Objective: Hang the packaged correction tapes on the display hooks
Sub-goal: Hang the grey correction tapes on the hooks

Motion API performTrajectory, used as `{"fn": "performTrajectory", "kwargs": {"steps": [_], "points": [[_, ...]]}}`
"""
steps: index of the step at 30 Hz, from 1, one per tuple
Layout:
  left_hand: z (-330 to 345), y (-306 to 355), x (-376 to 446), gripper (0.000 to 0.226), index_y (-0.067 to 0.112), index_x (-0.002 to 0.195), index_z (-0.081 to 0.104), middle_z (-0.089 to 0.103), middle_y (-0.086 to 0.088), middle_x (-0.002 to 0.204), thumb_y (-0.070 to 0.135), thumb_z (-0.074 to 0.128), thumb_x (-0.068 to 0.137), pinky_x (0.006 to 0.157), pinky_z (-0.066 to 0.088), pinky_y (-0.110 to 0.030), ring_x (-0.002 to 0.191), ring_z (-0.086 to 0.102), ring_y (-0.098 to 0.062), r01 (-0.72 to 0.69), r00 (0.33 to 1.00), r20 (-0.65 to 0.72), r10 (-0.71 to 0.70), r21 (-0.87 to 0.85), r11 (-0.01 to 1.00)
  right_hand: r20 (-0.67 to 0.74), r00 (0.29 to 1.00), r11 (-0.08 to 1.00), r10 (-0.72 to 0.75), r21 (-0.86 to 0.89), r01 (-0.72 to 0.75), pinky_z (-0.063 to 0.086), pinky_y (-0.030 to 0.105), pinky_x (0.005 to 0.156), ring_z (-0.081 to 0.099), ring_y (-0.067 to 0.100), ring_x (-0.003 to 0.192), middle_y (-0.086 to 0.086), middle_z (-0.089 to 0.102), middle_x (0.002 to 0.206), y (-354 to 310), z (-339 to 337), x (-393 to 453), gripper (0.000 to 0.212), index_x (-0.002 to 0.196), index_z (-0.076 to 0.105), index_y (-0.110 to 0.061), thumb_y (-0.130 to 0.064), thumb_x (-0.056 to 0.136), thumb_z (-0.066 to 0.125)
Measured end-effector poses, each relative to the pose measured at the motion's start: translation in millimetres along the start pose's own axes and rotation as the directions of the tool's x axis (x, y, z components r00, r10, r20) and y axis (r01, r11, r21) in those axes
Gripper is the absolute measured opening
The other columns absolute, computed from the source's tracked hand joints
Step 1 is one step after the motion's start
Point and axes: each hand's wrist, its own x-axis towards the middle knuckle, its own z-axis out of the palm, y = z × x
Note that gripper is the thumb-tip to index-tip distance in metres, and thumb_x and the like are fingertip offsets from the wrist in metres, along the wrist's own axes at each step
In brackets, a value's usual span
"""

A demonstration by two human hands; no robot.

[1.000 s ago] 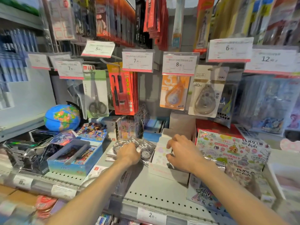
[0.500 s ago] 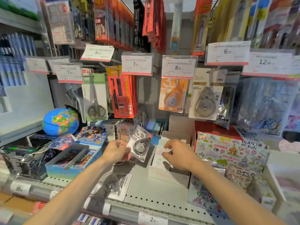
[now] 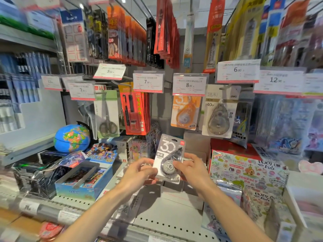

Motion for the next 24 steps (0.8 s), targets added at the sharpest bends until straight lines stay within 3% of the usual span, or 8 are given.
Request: {"fn": "performTrajectory", "kwargs": {"steps": [1,3,6,11,15,19,22,24], "points": [[1.2,1.7,-2.2,0.013,0.016,0.106,0.069,0.077,-0.002,0.087,0.013,0.067,0.094,0.084,0.061,-0.036,0.076,0.069,-0.013,-0.021,1.0,-0.019,0.022,0.048,0.999,0.007,1.0,1.0,-0.02,-0.003,0.02,0.053,0.024,0.068,0.07,0.007,0.078,-0.002,0.074,0.089,1.7,-2.8,-1.8,0.055,0.134,0.047,-0.017,-0.024,0.087,0.075],[3.6,6.0,-5.3,0.007,0.018,0.097,0.073,0.072,0.007,0.078,0.017,0.066,0.095,0.07,0.056,-0.022,0.07,0.064,-0.004,-0.066,0.995,-0.069,0.073,0.104,0.992,0.034,0.998,0.999,-0.045,0.023,0.044,0.049,0.015,0.059,0.071,0.003,0.073,0.0,0.074,0.094,2.5,-5.5,-6.5,0.05,0.132,0.049,-0.019,-0.02,0.088,0.074],[1.4,13.8,-6.2,0.009,0.016,0.1,0.073,0.071,0.008,0.076,0.016,0.065,0.097,0.054,0.045,-0.009,0.059,0.06,0.005,-0.119,0.984,-0.122,0.133,0.12,0.986,0.091,0.993,0.996,-0.081,0.043,0.078,0.047,0.01,0.052,0.07,-0.001,0.067,0.005,0.072,0.093,-0.2,-3.8,-11.3,0.044,0.128,0.05,-0.021,-0.014,0.09,0.072],[-24.4,22.4,4.8,0.01,0.016,0.107,0.067,0.074,-0.005,0.088,0.016,0.063,0.098,0.057,0.053,-0.018,0.064,0.065,-0.005,-0.161,0.982,-0.087,0.165,0.053,0.985,0.142,0.98,0.99,-0.138,-0.008,0.141,0.05,0.016,0.059,0.069,0.002,0.066,0.003,0.067,0.083,-4.8,15.4,-6.4,0.041,0.122,0.054,-0.025,-0.011,0.088,0.073],[-58.4,20.8,23.5,0.011,0.015,0.108,0.066,0.073,0.002,0.075,0.014,0.06,0.099,0.055,0.054,-0.025,0.062,0.066,-0.011,-0.201,0.98,-0.007,0.201,0.007,0.98,0.13,0.98,0.981,-0.15,-0.101,0.164,0.052,0.024,0.066,0.07,0.012,0.071,0.002,0.07,0.085,-11.8,41.6,4.4,0.049,0.13,0.054,-0.028,-0.017,0.087,0.075],[-99.7,24.2,45.2,0.006,0.013,0.1,0.062,0.066,0.005,0.059,0.008,0.058,0.1,0.055,0.058,-0.031,0.053,0.062,-0.01,-0.225,0.972,0.058,0.226,-0.028,0.974,0.075,0.984,0.98,-0.159,-0.11,0.167,0.049,0.021,0.061,0.062,0.008,0.061,-0.001,0.065,0.081,-22.7,80.6,15.3,0.045,0.125,0.054,-0.029,-0.013,0.087,0.074],[-130.5,28.6,60.2,0.004,0.011,0.099,0.062,0.061,-0.009,0.067,0.009,0.059,0.099,0.062,0.057,-0.038,0.058,0.061,-0.019,-0.237,0.967,0.092,0.24,-0.033,0.971,0.033,0.986,0.977,-0.162,-0.132,0.165,0.047,0.017,0.057,0.06,0.007,0.057,-0.004,0.064,0.079,-34.6,108.8,23.0,0.046,0.127,0.052,-0.027,-0.013,0.088,0.074],[-147.9,30.0,66.9,0.002,0.011,0.099,0.061,0.055,-0.016,0.074,0.01,0.059,0.099,0.057,0.058,-0.034,0.059,0.059,-0.018,-0.231,0.964,0.124,0.236,-0.058,0.971,0.021,0.988,0.979,-0.152,-0.134,0.154,0.05,0.018,0.059,0.063,0.009,0.063,0.002,0.067,0.082,-41.3,123.0,28.3,0.047,0.129,0.054,-0.024,-0.015,0.088,0.074]]}}
